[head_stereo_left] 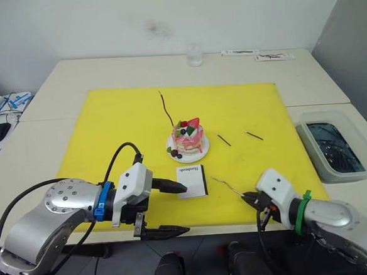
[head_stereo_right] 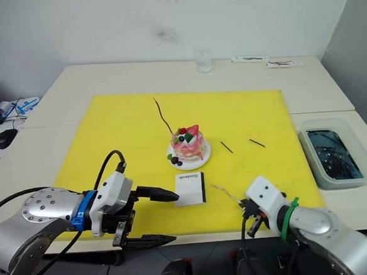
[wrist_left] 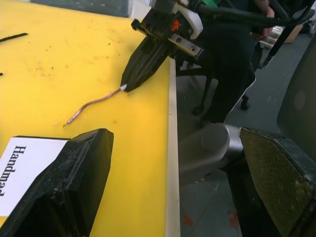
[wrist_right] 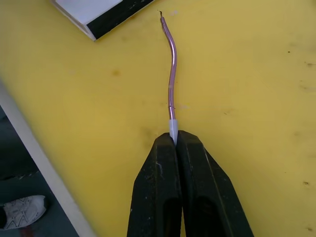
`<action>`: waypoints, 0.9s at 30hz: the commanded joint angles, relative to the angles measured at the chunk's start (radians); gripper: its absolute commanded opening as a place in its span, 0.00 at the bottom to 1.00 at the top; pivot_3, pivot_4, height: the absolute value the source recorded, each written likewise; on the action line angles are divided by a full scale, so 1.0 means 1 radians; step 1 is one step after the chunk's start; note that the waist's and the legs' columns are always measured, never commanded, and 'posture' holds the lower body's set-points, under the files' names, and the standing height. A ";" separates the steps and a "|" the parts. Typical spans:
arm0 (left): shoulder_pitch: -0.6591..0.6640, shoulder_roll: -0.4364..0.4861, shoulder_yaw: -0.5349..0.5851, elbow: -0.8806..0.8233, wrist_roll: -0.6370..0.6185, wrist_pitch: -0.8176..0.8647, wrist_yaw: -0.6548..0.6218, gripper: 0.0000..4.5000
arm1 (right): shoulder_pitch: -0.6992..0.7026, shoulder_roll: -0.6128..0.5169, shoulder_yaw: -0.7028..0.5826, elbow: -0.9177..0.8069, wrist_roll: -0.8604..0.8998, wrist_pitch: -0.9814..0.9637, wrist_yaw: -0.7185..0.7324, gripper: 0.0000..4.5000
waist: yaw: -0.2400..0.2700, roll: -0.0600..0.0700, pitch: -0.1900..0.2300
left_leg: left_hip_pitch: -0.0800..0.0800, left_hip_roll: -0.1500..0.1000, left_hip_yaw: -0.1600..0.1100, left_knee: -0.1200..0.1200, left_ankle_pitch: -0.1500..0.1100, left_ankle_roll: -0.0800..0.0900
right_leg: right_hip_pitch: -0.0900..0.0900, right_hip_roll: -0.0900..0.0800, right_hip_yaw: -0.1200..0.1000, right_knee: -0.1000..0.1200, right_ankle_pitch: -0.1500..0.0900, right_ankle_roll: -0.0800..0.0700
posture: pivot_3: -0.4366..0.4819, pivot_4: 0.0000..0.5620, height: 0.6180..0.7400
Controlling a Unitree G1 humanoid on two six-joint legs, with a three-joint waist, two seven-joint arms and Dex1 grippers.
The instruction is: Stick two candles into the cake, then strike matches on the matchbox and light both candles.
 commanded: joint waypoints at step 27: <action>-0.147 -0.070 -0.095 -0.021 -0.089 0.082 0.023 1.00 | 0.281 -0.315 -0.432 0.432 -0.121 -0.522 0.653 0.15 | -0.001 0.000 0.000 | 0.002 0.000 0.001 0.001 0.000 0.000 | 0.002 0.000 0.000 0.001 0.000 0.001 | 0.48 0.27 1.00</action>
